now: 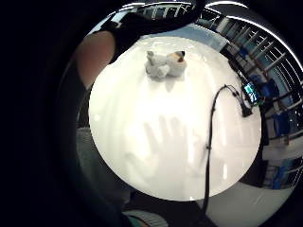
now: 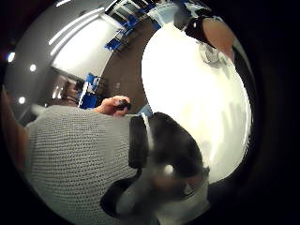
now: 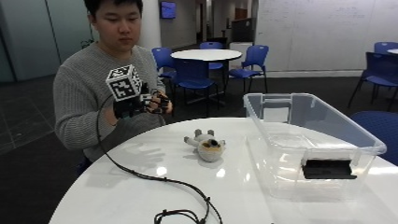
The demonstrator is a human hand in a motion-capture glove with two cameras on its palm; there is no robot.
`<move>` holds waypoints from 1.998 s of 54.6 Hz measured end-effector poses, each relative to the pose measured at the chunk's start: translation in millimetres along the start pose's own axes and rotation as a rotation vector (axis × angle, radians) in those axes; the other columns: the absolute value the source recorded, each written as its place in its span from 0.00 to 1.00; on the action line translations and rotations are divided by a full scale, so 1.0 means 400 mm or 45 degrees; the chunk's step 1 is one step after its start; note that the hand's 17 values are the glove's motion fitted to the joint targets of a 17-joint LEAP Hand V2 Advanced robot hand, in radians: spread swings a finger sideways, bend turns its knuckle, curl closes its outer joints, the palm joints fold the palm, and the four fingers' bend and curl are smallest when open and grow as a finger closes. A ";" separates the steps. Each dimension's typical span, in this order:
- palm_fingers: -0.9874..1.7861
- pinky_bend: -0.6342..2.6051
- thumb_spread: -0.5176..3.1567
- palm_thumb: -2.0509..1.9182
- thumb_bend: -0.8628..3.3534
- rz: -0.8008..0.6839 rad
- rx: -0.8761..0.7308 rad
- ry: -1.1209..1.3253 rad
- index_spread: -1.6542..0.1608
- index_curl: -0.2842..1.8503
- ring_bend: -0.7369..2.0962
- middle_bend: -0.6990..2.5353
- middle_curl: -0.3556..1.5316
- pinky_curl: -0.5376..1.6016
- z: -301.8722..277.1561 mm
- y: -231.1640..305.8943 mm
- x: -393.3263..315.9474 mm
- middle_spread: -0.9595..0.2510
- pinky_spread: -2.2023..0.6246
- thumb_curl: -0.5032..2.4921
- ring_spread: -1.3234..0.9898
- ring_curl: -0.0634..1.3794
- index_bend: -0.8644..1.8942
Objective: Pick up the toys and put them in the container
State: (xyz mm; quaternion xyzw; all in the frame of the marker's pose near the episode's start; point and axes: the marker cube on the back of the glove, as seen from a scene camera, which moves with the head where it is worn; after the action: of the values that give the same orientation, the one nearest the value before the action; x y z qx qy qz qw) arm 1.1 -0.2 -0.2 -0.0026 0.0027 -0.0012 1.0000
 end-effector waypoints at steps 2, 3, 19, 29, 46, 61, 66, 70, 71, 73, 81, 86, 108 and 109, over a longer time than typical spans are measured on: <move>0.48 0.31 0.29 0.51 0.20 0.001 -0.005 0.006 0.82 0.17 0.33 0.28 0.21 0.29 -0.001 -0.001 0.004 0.70 0.78 0.17 0.53 0.06 0.43; 0.48 0.31 0.31 0.51 0.20 0.003 -0.008 0.010 0.80 0.18 0.33 0.28 0.21 0.29 -0.001 -0.001 0.005 0.68 0.78 0.17 0.52 0.07 0.44; 0.46 0.32 0.48 0.51 0.20 0.055 -0.028 0.025 0.72 0.23 0.34 0.27 0.26 0.34 -0.003 0.000 0.032 0.60 0.78 0.20 0.47 0.11 0.44; 0.45 0.32 0.50 0.51 0.20 0.059 -0.048 0.028 0.70 0.25 0.34 0.27 0.28 0.36 0.005 -0.025 0.034 0.59 0.78 0.21 0.46 0.13 0.43; 0.43 0.35 0.51 0.51 0.20 0.064 -0.122 0.113 0.69 0.27 0.37 0.27 0.30 0.38 -0.025 -0.427 0.143 0.59 0.78 0.22 0.46 0.17 0.40; 0.40 0.37 0.51 0.51 0.20 0.231 -0.228 0.301 0.69 0.29 0.37 0.27 0.31 0.40 0.108 -0.543 0.239 0.59 0.78 0.23 0.46 0.18 0.39; 0.39 0.37 0.51 0.51 0.20 0.280 -0.371 0.308 0.69 0.30 0.36 0.27 0.32 0.40 0.211 -0.518 0.263 0.59 0.79 0.23 0.47 0.18 0.39; 0.38 0.38 0.51 0.52 0.20 0.287 -0.536 0.286 0.69 0.30 0.35 0.27 0.32 0.41 0.303 -0.483 0.275 0.60 0.79 0.24 0.48 0.18 0.39; 0.37 0.38 0.50 0.52 0.20 0.281 -0.568 0.288 0.69 0.30 0.34 0.27 0.32 0.41 0.320 -0.475 0.274 0.60 0.79 0.24 0.48 0.18 0.39; 0.37 0.41 0.50 0.52 0.20 0.269 -0.596 0.320 0.69 0.31 0.33 0.26 0.32 0.42 0.342 -0.464 0.268 0.60 0.79 0.24 0.49 0.18 0.39; 0.38 0.51 0.49 0.54 0.21 0.279 -0.568 0.370 0.68 0.31 0.33 0.26 0.31 0.45 0.344 -0.462 0.258 0.62 0.79 0.26 0.51 0.16 0.38; 0.42 0.51 0.49 0.55 0.21 0.273 -0.511 0.370 0.67 0.31 0.35 0.27 0.32 0.45 0.345 -0.463 0.264 0.60 0.78 0.26 0.51 0.17 0.38; 0.67 0.48 0.45 0.66 0.25 0.163 -0.087 0.362 0.68 0.37 0.47 0.38 0.42 0.44 0.072 -0.578 0.209 0.54 0.67 0.35 0.37 0.28 0.43; 0.66 0.48 0.45 0.66 0.24 0.160 -0.053 0.381 0.68 0.38 0.47 0.38 0.42 0.44 0.033 -0.589 0.206 0.53 0.67 0.36 0.36 0.28 0.44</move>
State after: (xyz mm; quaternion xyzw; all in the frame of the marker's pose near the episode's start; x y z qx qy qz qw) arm 82.9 -235.9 13.6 -0.0228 0.1518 0.0609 0.9863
